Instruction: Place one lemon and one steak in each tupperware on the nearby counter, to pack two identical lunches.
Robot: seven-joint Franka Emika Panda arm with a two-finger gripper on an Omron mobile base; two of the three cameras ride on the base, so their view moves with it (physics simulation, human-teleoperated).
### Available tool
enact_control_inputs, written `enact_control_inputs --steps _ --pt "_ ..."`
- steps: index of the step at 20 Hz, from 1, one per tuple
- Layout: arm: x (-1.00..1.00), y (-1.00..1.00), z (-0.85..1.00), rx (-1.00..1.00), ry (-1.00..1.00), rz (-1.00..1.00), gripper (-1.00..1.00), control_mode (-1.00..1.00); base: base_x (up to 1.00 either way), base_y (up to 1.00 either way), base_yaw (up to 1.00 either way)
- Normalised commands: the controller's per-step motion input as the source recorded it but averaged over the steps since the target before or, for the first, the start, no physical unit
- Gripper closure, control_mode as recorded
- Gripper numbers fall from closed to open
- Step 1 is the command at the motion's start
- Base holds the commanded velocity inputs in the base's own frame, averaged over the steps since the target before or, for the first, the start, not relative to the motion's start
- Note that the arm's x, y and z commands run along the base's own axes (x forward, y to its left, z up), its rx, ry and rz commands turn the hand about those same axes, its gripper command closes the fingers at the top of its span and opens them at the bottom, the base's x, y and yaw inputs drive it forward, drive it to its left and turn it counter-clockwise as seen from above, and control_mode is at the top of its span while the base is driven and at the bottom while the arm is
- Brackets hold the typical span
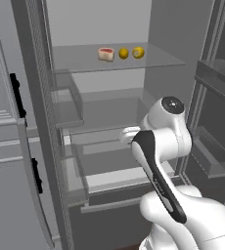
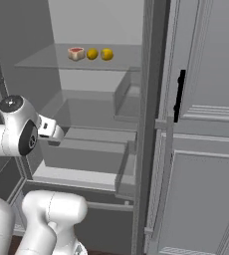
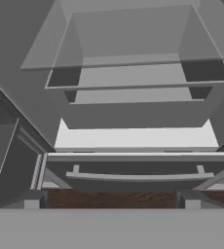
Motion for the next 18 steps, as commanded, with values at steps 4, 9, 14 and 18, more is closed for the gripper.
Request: enact_control_inputs --steps 4,9,14,18 --pt "0.00 0.00 0.00 0.00 0.00 0.00 -1.00 1.00 0.00 0.11 0.01" --pt "0.00 0.00 0.00 0.00 0.00 0.00 -1.00 1.00 0.07 0.38 0.02" --pt "0.00 0.00 0.00 0.00 0.00 0.00 -1.00 1.00 0.43 0.05 -0.01" --pt "0.00 0.00 0.00 0.00 0.00 0.00 -1.00 1.00 0.92 0.00 -0.04"
